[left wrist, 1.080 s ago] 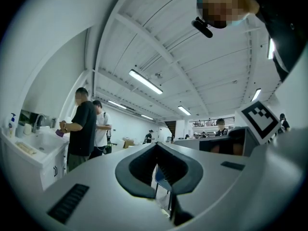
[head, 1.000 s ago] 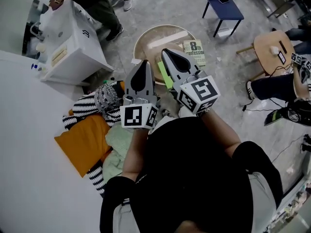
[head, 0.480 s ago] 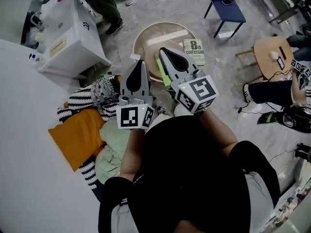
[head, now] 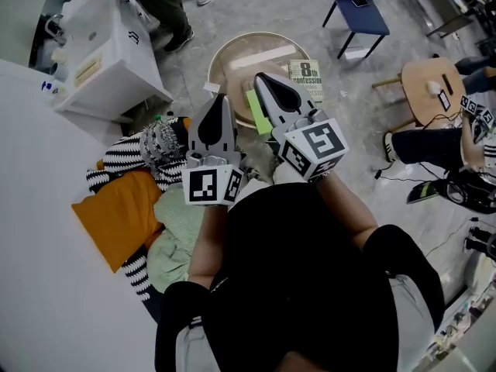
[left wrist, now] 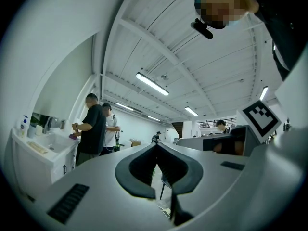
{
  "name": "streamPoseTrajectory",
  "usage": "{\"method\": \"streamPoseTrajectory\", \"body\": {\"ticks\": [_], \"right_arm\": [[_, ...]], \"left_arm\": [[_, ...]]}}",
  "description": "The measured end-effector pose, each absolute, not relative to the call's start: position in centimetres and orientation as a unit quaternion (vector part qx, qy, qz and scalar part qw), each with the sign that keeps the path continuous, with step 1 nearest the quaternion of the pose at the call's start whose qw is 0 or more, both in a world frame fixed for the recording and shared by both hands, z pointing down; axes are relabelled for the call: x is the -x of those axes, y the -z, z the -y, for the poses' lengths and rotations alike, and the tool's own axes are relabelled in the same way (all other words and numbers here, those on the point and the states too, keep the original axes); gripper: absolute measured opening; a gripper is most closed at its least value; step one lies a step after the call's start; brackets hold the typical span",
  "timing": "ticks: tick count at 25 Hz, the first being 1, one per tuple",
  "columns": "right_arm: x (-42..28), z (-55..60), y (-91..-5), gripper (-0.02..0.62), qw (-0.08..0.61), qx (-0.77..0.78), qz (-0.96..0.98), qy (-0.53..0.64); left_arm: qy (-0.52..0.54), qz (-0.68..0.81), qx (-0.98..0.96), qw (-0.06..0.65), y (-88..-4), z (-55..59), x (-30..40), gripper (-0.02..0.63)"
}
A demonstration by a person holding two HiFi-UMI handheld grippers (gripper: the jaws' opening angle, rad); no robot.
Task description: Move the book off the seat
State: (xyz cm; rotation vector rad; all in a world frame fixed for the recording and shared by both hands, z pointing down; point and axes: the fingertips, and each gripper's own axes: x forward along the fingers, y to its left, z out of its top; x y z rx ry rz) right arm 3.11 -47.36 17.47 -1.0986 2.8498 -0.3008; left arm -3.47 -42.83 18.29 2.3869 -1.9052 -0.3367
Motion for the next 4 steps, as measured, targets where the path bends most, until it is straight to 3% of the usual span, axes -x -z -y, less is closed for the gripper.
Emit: {"method": "streamPoseTrajectory", "body": {"ticks": [4], "right_arm": [[-3.06, 47.4, -17.76, 0.014, 0.036, 0.359, -0.927, 0.099]], "left_arm": [[0.105, 0.617, -0.779, 0.034, -18.68, 42.75, 3.32, 0.009]]}}
